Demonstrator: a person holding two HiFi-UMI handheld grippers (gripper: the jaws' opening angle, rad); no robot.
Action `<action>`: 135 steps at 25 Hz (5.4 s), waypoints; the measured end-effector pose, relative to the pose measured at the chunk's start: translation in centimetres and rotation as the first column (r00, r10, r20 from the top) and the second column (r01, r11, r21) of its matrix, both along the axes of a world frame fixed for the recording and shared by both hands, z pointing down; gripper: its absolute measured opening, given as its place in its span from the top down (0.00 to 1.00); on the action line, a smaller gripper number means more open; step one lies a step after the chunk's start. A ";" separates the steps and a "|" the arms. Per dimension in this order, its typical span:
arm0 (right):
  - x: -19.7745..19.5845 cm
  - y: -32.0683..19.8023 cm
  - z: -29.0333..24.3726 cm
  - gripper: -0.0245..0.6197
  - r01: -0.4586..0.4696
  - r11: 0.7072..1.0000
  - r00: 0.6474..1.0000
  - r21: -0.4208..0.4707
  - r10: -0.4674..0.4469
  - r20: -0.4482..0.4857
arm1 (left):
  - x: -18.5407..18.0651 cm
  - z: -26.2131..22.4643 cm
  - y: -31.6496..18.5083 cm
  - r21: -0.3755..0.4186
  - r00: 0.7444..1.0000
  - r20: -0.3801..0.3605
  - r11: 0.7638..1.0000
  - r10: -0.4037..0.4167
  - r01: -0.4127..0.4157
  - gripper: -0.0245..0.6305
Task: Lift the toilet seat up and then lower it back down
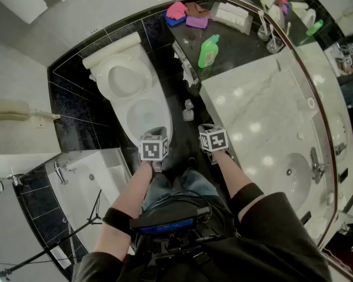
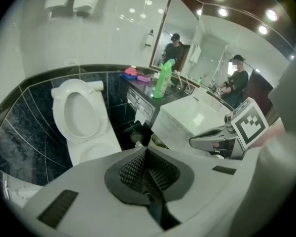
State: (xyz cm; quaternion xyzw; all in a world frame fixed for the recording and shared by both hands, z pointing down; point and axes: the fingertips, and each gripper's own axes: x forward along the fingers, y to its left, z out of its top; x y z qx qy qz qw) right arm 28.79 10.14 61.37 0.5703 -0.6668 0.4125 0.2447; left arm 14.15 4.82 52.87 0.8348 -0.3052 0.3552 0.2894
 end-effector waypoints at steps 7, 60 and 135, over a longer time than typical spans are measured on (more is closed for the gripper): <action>-7.1 -2.7 -7.0 0.95 0.051 0.977 0.999 0.205 -0.054 0.006 | -9.4 -3.6 -1.3 0.190 0.991 -0.003 0.973 -0.136 0.135 0.96; -32.8 -20.4 -12.2 0.95 0.446 0.764 0.868 0.466 -0.496 -0.018 | -28.2 -2.8 -20.9 0.566 0.954 0.177 0.818 -0.244 0.104 0.96; -45.6 -44.6 17.5 0.95 0.398 0.867 0.892 0.299 -0.442 0.095 | -33.0 31.9 -59.3 0.290 0.550 0.794 0.633 0.260 -0.718 0.74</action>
